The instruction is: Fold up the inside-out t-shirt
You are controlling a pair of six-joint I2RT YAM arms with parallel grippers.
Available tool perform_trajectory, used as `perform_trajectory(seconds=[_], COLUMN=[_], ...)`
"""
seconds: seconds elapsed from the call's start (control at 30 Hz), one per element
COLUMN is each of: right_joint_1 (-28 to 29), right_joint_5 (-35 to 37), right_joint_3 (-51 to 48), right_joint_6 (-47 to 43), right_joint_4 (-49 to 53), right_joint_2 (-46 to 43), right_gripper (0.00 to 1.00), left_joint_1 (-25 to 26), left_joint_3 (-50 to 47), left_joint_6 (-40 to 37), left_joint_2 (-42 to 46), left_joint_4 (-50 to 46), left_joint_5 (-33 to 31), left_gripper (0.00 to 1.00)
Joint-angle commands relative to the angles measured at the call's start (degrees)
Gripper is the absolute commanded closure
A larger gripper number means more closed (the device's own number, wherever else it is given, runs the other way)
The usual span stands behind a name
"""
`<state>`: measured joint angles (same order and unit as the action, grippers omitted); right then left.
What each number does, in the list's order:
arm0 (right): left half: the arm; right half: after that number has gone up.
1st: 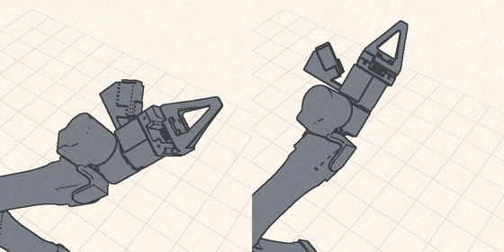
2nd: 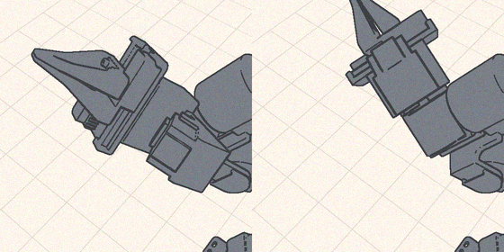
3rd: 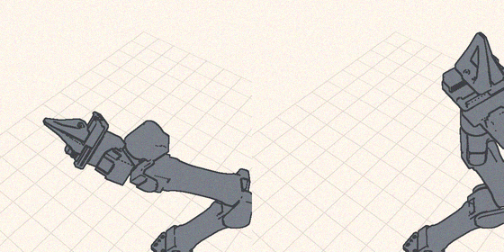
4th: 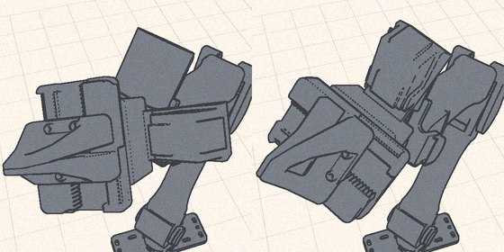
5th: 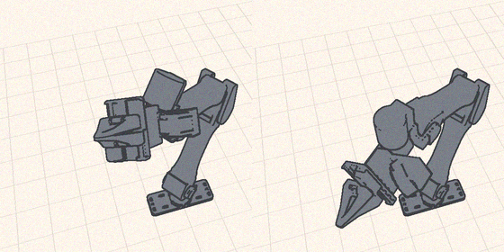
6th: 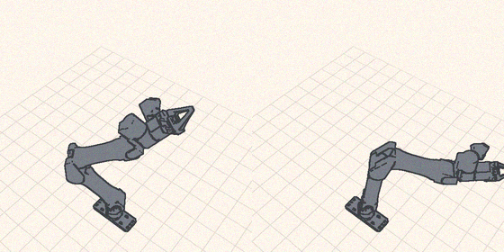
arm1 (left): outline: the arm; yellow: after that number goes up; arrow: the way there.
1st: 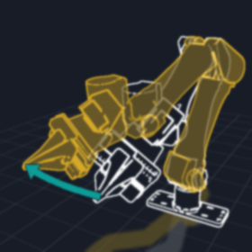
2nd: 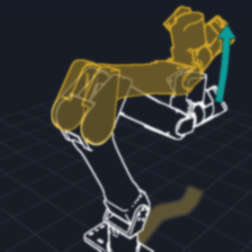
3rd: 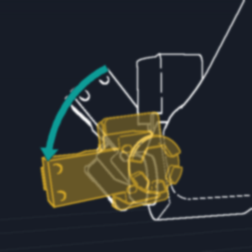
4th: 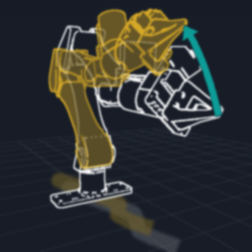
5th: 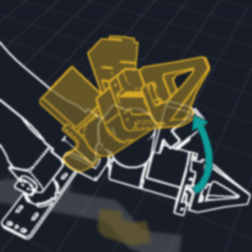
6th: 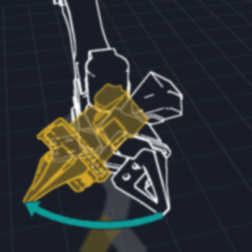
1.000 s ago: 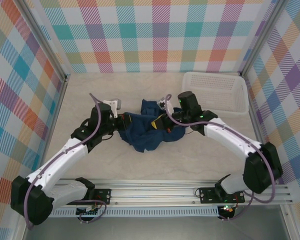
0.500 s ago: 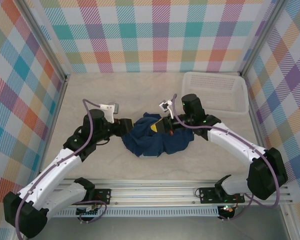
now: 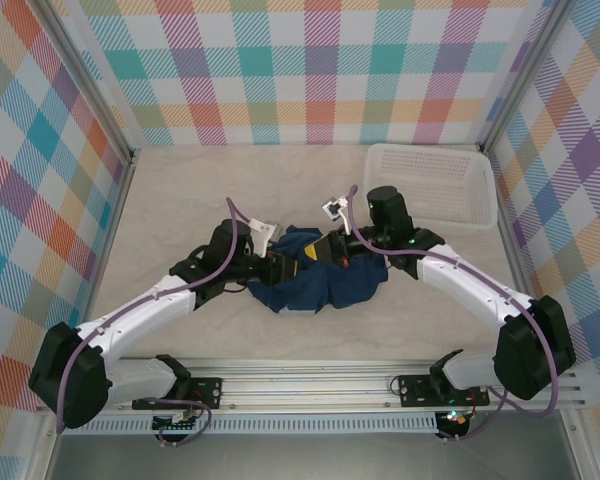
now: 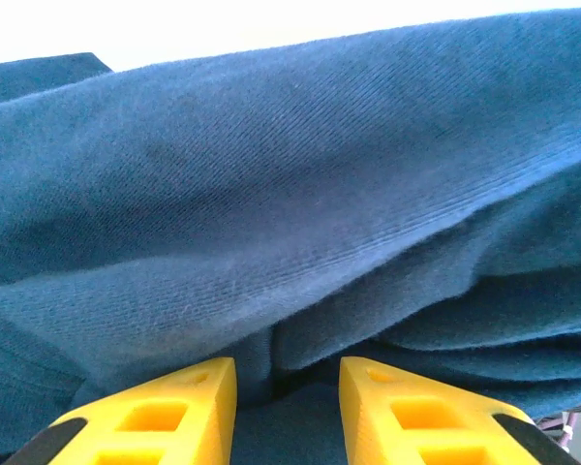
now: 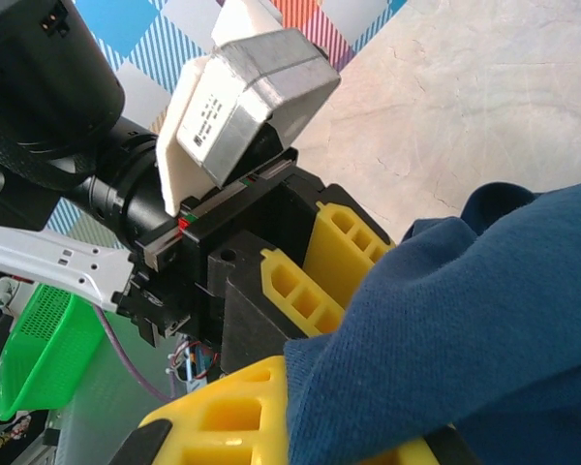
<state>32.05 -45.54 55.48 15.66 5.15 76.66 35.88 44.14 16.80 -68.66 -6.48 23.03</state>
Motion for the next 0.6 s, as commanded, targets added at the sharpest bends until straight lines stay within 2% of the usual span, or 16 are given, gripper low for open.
perform_trajectory(seconds=[0.0, 0.13, 0.23, 0.3, 0.4, 0.47, 0.57], right_joint_1=[-0.6, -0.6, -0.7, -0.7, -0.9, -1.4, -2.6], right_joint_5=[-0.5, -0.9, -0.7, -0.3, 0.3, 0.9, 2.8], right_joint_3=[-0.1, -0.3, -0.5, -0.7, -1.2, -1.3, -1.3], right_joint_6=[-0.4, 0.4, 0.7, 0.7, 0.3, -0.5, -2.7], right_joint_4=[-1.2, -2.2, -2.5, -2.7, -2.5, -1.1, 1.7], right_joint_2=[-2.1, -1.9, -2.0, -2.4, -2.8, -3.0, -3.8], right_gripper=[1.00, 1.00, 1.00, 1.00, 1.00, 1.00, 1.00], left_joint_1=[0.5, 0.5, 0.5, 0.5, 0.5, 0.5, 0.3], left_joint_3=[1.6, 1.7, 2.4, 2.7, 3.0, 3.4, 3.0], left_joint_6=[-2.0, -1.9, -1.4, -1.0, -0.6, -0.6, -0.9], left_joint_2=[-0.7, -2.7, -5.0, -6.2, -6.4, -5.4, -2.5], left_joint_4=[2.7, 5.1, 7.0, 8.3, 10.6, 10.6, 10.1], left_joint_5=[-1.0, -0.4, 0.7, 1.0, 1.2, 0.1, -1.6], left_gripper=[0.64, 0.58, 0.59, 0.64, 0.78, 0.90, 0.99])
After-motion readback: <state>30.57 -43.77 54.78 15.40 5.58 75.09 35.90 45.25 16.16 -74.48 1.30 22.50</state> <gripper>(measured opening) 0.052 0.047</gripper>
